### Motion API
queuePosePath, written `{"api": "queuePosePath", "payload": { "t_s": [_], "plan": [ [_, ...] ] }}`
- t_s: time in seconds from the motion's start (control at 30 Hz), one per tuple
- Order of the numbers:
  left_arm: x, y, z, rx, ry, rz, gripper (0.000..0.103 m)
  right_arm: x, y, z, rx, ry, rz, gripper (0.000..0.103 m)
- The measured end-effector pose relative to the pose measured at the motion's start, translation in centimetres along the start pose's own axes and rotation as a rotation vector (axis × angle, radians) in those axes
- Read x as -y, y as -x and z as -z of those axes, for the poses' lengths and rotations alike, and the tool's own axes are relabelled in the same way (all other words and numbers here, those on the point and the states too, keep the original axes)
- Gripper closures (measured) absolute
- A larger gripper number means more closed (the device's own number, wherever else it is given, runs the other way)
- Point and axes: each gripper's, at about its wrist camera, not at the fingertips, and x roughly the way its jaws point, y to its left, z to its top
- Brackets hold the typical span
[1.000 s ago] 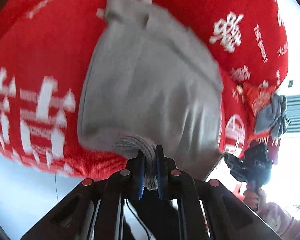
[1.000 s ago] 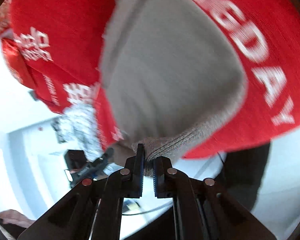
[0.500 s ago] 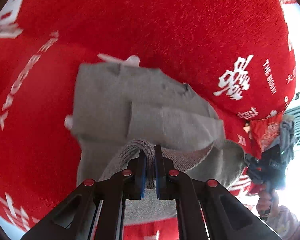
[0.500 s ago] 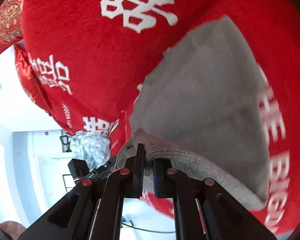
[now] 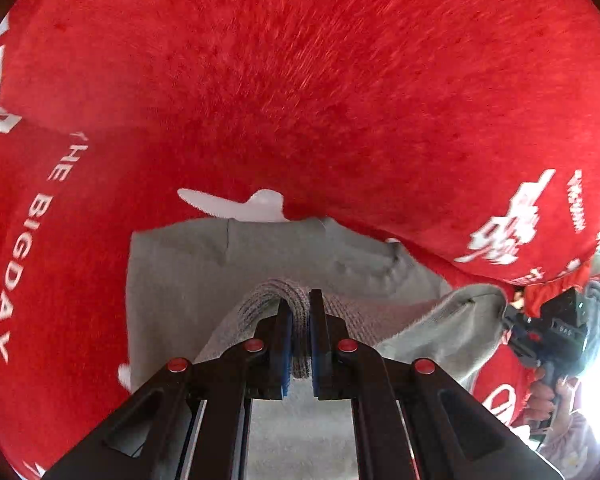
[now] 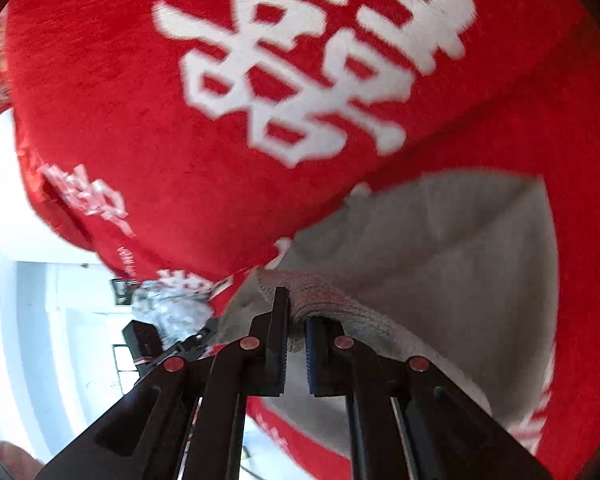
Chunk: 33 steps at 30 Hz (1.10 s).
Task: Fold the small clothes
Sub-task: 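Lift the hem with both grippers and fold it over toward the collar, then lay the folded hem down and open both grippers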
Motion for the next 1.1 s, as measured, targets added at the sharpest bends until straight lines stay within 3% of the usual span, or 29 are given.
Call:
{"api": "queuePosePath", "payload": {
  "t_s": [0.17,0.3,0.43,0.57,0.6,0.7,0.73,0.9,1.0,1.07,1.1],
  "plan": [
    [0.0,-5.5,-0.8,-0.063,-0.026,-0.129,0.095,3.0,-3.9,-3.1,-0.042,-0.045,0.106,0.095],
    [-1.1,-8.1,-1.1,-0.093,0.039,-0.178,0.090,5.4,-5.7,-3.8,-0.049,-0.089,0.150,0.095],
    [-1.0,-7.8,-1.4,-0.098,0.039,-0.188,0.090,6.7,-6.0,-3.9,-0.034,-0.140,0.166,0.093],
    [0.5,-5.8,-1.4,-0.047,-0.032,-0.259,0.090,6.2,-5.2,-4.0,-0.015,-0.130,0.165,0.091],
    [0.8,-5.3,-1.5,-0.031,-0.054,-0.277,0.090,6.0,-4.9,-4.0,-0.016,-0.117,0.171,0.086],
    [1.1,-4.4,-1.7,-0.021,-0.082,-0.292,0.090,5.1,-3.5,-4.4,0.030,-0.071,0.225,0.042],
    [1.1,-4.3,-1.7,-0.028,-0.088,-0.302,0.090,4.9,-2.9,-4.6,0.049,-0.064,0.228,0.041],
    [0.3,-3.8,-1.0,-0.037,-0.080,-0.306,0.090,4.5,-1.7,-4.7,0.028,-0.010,0.304,0.041],
    [0.2,-3.3,-0.4,-0.039,-0.057,-0.253,0.090,4.2,-1.7,-4.0,0.009,0.036,0.354,0.042],
    [0.9,-3.9,0.1,-0.069,-0.105,-0.254,0.090,3.4,-1.8,-3.3,-0.001,0.077,0.346,0.052],
    [1.4,-4.6,0.4,-0.084,-0.131,-0.272,0.090,2.9,-2.2,-2.9,-0.018,0.100,0.341,0.066]
  ]
}}
